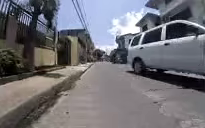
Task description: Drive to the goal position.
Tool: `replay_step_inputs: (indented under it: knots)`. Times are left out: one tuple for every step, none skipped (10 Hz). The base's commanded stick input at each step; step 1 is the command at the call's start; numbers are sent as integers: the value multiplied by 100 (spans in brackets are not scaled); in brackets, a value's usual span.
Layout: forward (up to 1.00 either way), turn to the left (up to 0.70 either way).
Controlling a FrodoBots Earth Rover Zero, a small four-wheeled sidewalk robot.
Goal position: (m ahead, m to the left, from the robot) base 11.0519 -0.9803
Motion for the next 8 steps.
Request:
replay_step_inputs:
  knots:
    - [100, 0]
    - [100, 0]
    - [100, -1]
    - [100, -3]
    - [100, -5]
    - [100, -5]
    - [100, -5]
    - [100, -4]
